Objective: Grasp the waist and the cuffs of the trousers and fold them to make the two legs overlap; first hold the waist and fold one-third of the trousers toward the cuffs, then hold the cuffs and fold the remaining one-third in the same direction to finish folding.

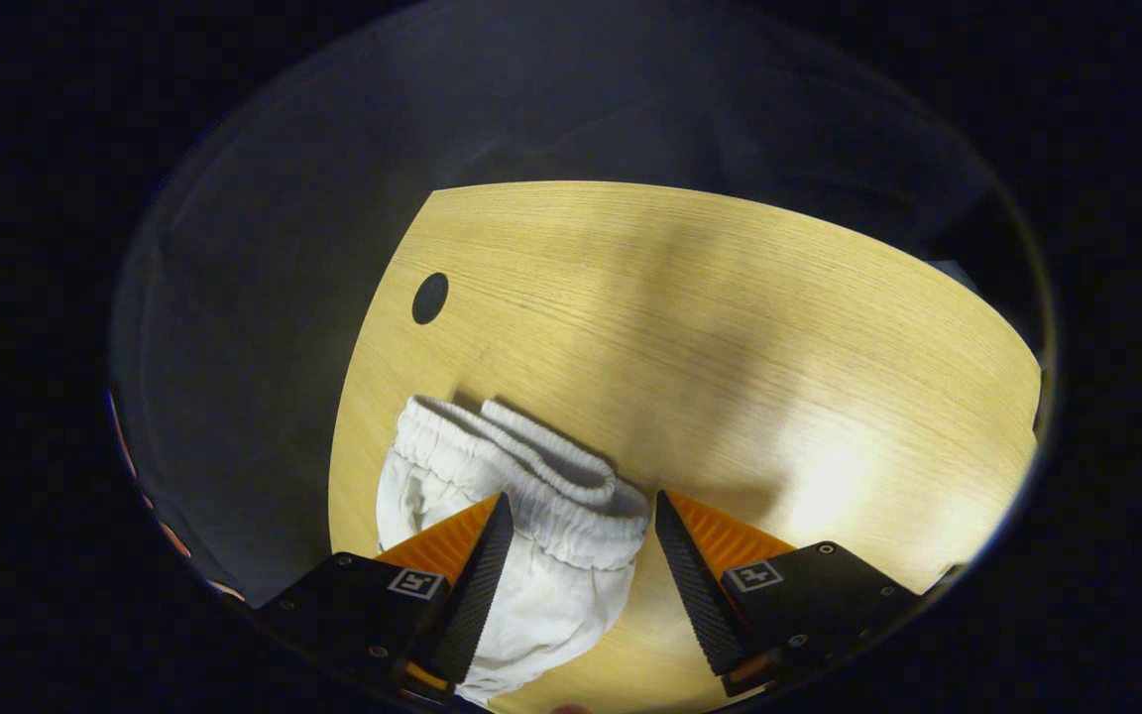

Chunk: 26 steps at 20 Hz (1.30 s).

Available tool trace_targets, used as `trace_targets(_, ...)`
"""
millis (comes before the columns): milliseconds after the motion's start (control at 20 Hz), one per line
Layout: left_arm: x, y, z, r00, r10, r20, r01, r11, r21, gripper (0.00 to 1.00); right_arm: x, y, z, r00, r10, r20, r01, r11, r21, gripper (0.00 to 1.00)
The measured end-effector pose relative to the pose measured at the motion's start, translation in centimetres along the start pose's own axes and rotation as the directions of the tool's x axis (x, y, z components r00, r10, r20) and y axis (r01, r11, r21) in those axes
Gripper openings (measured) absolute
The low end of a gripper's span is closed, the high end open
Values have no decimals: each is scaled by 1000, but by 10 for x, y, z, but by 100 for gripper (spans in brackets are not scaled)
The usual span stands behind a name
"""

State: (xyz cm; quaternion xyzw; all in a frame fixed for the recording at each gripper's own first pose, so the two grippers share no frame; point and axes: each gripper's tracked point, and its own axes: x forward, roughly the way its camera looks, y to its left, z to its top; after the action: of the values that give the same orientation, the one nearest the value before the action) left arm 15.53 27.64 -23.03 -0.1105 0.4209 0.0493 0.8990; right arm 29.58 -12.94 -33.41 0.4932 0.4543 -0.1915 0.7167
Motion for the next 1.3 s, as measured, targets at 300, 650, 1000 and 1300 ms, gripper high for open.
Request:
trace_targets(300,-12,1,-31,999,30,-34,-31,999,-23,100,8,7,9,999,31,34,-31,999,8,72)
trace_targets(650,-5,-14,-55,999,15,-41,-17,998,-55,100,14,18,9,996,73,51,-73,997,-5,13)
trace_targets(1000,-31,-43,-74,1000,-9,-24,9,1000,-22,99,-13,43,19,966,232,117,-227,973,-50,9)
trace_targets(1300,-48,-64,-99,999,-36,-20,35,999,-10,100,-15,60,18,922,359,146,-351,933,-76,10)
